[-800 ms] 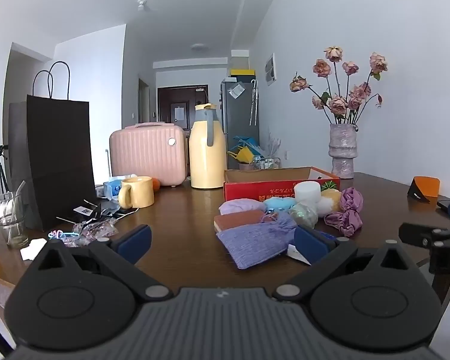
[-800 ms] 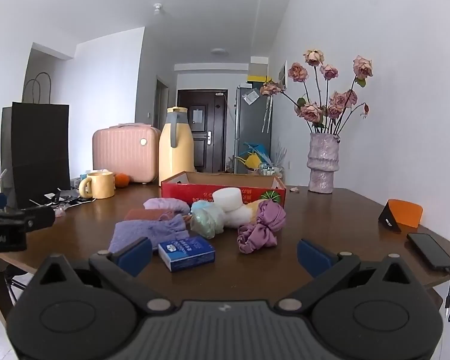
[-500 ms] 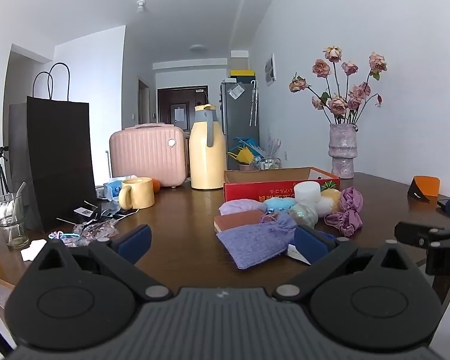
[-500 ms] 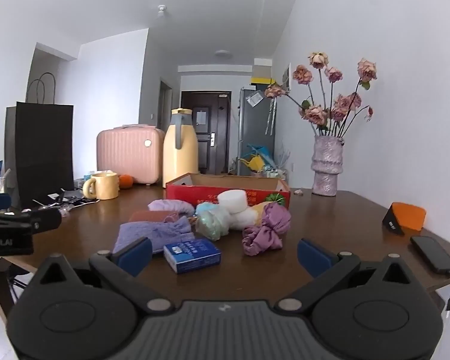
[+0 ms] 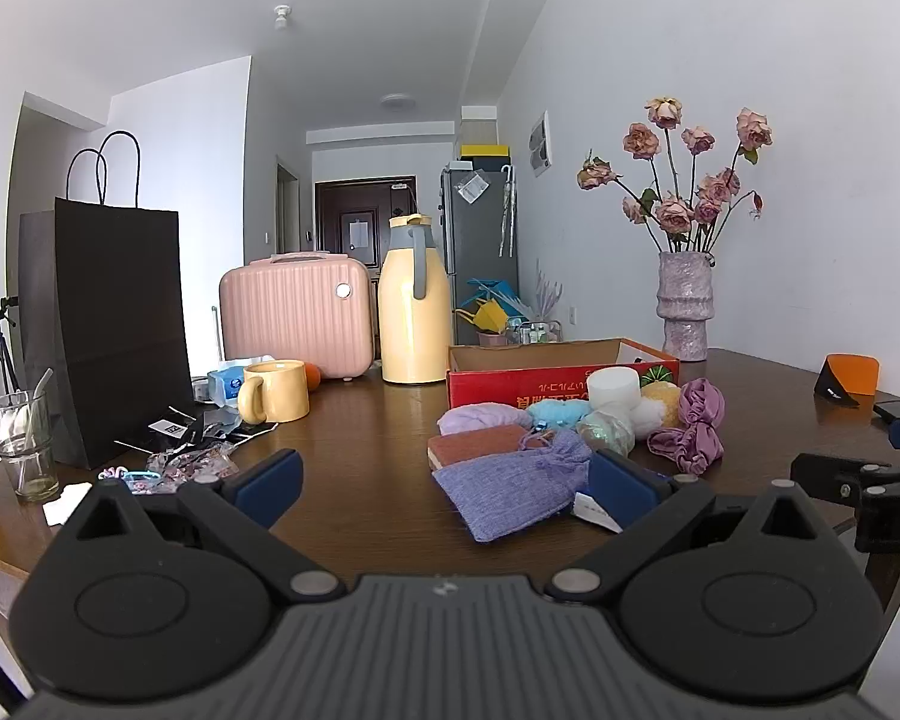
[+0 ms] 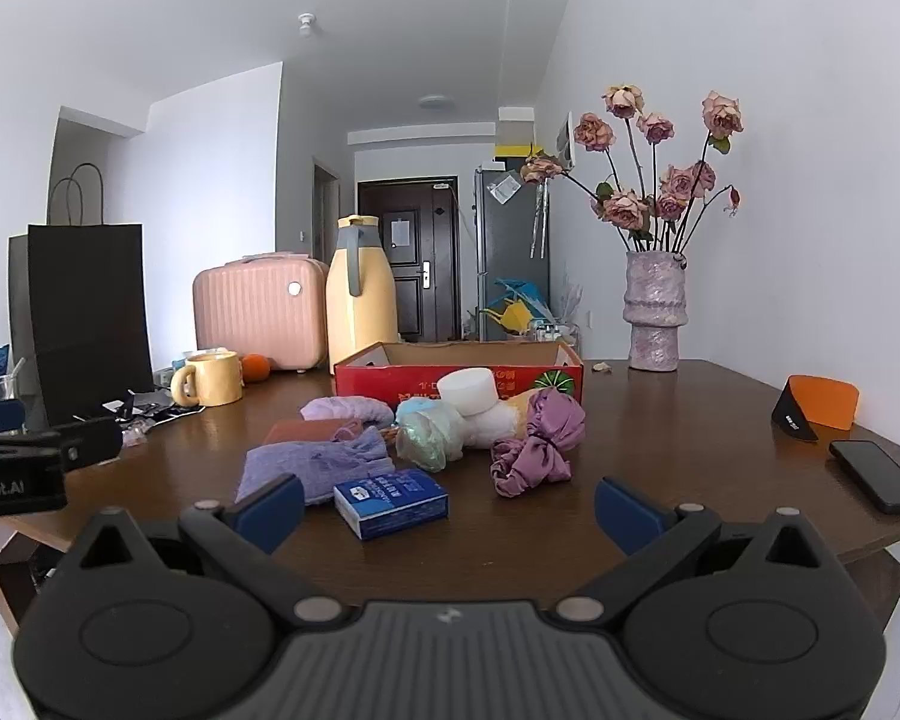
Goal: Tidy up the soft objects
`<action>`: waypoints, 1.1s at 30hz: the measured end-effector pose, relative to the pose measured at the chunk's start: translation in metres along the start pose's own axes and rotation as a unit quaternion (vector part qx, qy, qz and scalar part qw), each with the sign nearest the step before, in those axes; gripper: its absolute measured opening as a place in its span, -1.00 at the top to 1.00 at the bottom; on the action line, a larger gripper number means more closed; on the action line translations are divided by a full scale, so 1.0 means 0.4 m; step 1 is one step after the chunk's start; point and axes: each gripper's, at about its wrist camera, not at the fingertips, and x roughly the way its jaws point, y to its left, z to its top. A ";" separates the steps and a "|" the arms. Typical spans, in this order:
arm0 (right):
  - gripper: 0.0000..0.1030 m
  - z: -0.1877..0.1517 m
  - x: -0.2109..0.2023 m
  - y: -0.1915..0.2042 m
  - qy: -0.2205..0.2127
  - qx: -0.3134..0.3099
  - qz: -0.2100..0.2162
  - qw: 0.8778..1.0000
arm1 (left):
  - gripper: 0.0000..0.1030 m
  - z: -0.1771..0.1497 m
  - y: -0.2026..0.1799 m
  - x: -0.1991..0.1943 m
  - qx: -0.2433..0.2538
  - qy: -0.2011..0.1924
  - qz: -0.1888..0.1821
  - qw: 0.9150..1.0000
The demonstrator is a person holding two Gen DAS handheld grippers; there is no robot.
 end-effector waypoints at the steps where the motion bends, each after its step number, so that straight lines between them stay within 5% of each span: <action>1: -1.00 -0.002 0.000 0.002 -0.001 -0.002 -0.002 1.000 | -1.00 0.000 0.001 0.000 0.000 0.000 0.000 1.000; 33: -1.00 -0.011 -0.005 0.017 -0.002 -0.012 0.002 1.000 | -1.00 -0.004 -0.001 0.001 0.002 -0.003 0.002 1.000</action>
